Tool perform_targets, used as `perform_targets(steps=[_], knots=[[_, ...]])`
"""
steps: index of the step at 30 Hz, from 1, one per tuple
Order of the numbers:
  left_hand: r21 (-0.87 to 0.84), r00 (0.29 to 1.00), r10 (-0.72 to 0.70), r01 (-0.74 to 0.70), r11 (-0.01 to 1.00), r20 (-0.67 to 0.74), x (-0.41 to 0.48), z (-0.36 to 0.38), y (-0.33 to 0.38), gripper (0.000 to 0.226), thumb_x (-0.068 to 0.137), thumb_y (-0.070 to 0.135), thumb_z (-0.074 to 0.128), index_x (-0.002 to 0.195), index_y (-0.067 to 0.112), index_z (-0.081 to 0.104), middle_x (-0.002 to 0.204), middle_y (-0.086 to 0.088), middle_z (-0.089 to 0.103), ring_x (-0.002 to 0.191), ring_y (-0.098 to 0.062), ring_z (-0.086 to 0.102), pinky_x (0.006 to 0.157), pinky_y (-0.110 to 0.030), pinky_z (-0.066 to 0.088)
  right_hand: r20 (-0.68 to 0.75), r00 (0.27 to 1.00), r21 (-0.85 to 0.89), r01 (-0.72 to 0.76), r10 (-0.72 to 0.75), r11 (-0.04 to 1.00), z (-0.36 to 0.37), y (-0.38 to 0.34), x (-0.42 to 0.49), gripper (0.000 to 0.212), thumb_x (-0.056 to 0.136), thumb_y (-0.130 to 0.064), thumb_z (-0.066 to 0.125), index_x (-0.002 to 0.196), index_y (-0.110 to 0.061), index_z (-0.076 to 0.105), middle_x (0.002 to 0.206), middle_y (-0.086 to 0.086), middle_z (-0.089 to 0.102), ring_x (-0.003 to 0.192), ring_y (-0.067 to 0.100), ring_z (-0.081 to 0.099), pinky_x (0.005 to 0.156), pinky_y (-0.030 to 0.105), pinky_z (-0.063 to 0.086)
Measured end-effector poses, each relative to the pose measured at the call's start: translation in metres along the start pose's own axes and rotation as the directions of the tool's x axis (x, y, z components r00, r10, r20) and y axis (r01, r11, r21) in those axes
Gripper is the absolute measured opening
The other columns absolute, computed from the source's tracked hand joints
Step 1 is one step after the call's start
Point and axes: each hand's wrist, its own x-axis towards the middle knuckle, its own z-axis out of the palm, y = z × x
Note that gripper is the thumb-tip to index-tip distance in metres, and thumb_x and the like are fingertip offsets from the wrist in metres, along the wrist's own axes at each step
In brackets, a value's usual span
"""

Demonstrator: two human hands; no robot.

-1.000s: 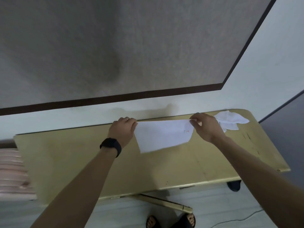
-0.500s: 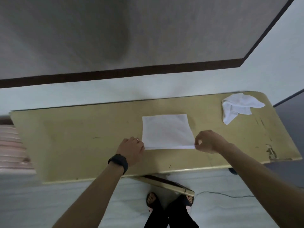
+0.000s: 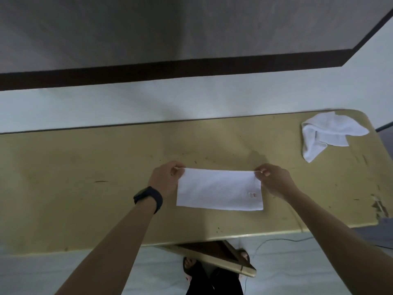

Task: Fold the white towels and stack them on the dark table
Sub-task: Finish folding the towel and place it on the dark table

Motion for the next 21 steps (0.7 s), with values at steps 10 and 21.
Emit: perform_targets(steps=[10,21], knots=[[0.245,0.999,0.033,-0.035,0.969,0.013,0.018,0.014,0.001,0.027,0.101,0.033,0.044,0.119,0.03,0.065,0.112,0.005,0.068,0.095,-0.018,0.061,0.08,-0.029,0.048,-0.108,0.991,-0.065,0.074,-0.081,0.995,0.01,0.014,0.001,0.009,0.089,-0.023,0.061,0.094,-0.027,0.067,0.072,-0.01,0.066,0.086,0.019,0.065,0.071,0.025,0.039],[0.663,0.965,0.178,-0.261,0.701,0.192,0.021,0.011,0.02,0.017,0.098,0.027,0.041,0.106,0.015,0.049,0.11,-0.003,0.054,0.092,-0.023,0.054,0.074,-0.035,0.049,-0.037,0.931,-0.323,0.332,-0.363,0.886,0.012,0.011,0.003,0.006,0.09,-0.014,0.054,0.095,-0.012,0.054,0.097,0.004,0.057,0.083,0.027,0.053,0.066,0.039,0.048]])
